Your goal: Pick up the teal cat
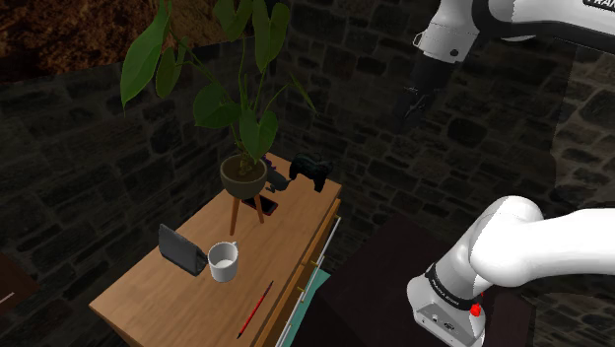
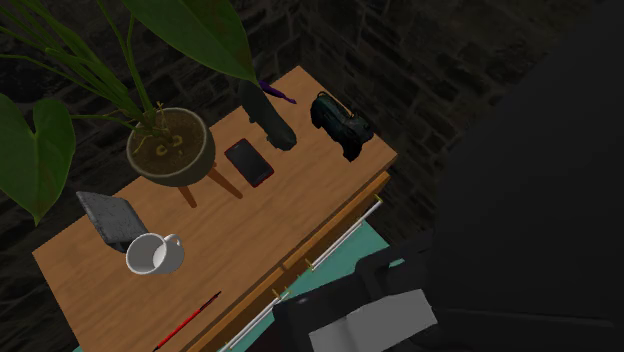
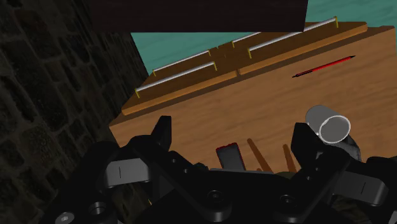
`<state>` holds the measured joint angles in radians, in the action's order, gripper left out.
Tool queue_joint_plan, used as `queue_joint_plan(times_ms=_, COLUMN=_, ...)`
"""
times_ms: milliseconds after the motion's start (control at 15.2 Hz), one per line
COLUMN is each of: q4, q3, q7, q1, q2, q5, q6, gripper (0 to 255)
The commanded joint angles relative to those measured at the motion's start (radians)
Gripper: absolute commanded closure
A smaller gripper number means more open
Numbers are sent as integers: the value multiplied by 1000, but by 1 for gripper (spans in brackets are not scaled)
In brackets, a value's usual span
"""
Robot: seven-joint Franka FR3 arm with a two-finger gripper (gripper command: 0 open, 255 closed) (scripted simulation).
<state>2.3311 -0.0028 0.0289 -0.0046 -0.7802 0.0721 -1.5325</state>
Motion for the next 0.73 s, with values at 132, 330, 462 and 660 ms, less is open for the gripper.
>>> queue_joint_plan(times_ms=132, q4=25, q3=-22, q7=-34, q1=-2, q2=38, q5=-9, q6=-65, gripper=0)
queue_joint_plan(times_ms=330, q4=50, q3=-54, q7=-85, q1=-5, q2=107, q5=-19, q6=-161, gripper=0)
queue_joint_plan(times_ms=462, q4=60, q3=-75, q7=-120, q1=-6, q2=159, q5=-23, q6=-225, gripper=0)
queue_joint_plan(times_ms=660, q4=63, q3=-106, q7=-172, q1=-7, q2=247, q5=-23, q6=-318, gripper=0)
